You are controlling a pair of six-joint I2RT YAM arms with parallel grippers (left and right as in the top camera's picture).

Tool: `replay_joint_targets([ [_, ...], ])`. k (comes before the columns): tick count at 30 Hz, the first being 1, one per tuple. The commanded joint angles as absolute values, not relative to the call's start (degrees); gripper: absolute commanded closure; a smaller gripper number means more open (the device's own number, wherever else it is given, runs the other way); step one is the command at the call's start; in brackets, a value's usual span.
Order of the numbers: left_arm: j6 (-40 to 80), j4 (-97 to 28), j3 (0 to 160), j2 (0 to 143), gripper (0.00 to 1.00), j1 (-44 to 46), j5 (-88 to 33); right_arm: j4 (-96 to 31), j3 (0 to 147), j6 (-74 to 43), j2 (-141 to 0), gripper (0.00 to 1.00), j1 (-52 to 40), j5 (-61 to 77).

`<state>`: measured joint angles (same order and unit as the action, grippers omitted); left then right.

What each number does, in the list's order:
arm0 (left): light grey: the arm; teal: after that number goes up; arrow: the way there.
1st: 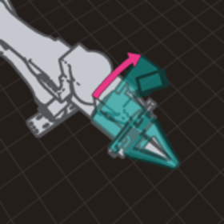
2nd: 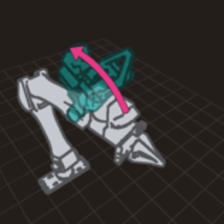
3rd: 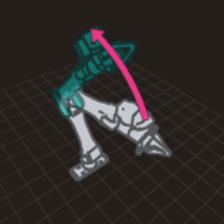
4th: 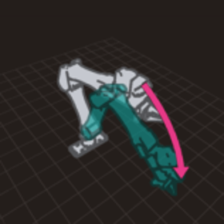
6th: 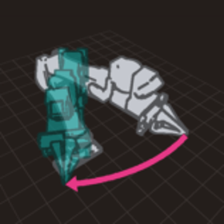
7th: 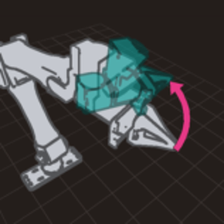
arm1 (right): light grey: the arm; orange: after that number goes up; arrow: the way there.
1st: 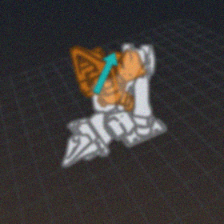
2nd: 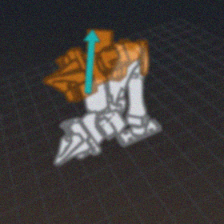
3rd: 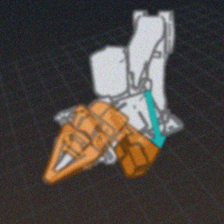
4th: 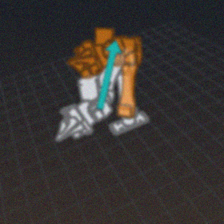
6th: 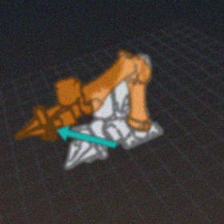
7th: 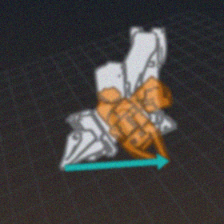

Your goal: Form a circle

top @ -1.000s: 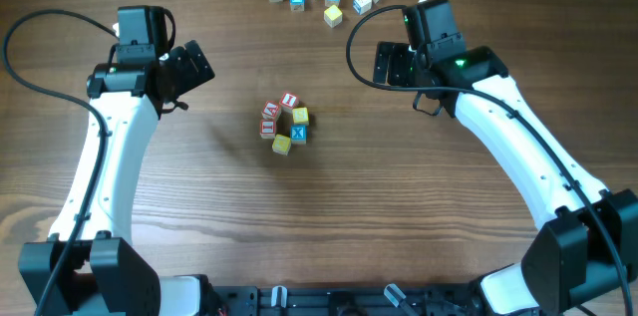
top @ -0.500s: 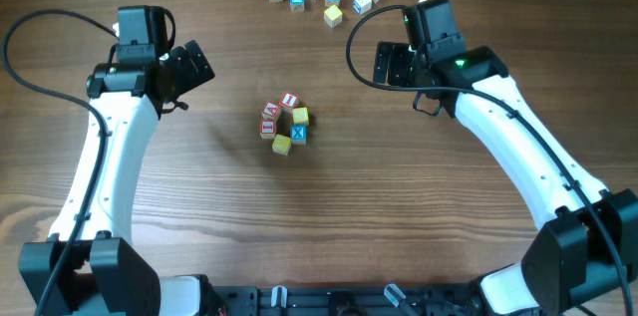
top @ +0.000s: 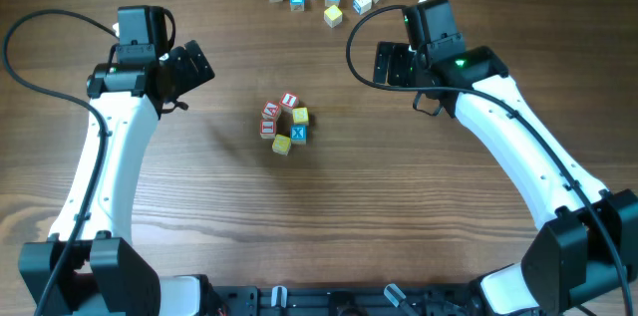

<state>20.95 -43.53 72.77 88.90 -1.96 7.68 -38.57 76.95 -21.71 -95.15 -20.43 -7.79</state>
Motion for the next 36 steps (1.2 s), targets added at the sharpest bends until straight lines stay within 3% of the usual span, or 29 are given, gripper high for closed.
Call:
replay_joint_targets([
  [1, 21.47, -43.55, 73.32, 88.29, 0.0, -2.11, 8.47, -38.41, 76.42, -21.02, -95.64, 0.0, -20.38, -8.56],
  [20, 21.47, -43.53, 73.32, 88.29, 0.0, -2.11, 8.45, -38.35, 76.42, -21.02, -95.09, 0.0, -20.38, -8.56],
  [27, 21.5, -43.55, 73.32, 88.29, 0.0, -2.11, 8.45, -38.54, 76.42, -20.73, -81.17, 0.0, -20.25, -9.52],
  [36, 21.47, -43.55, 73.32, 88.29, 0.0, -2.11, 8.47, -38.85, 76.14, -8.05, -65.1, 0.0, -15.35, -7.16],
])
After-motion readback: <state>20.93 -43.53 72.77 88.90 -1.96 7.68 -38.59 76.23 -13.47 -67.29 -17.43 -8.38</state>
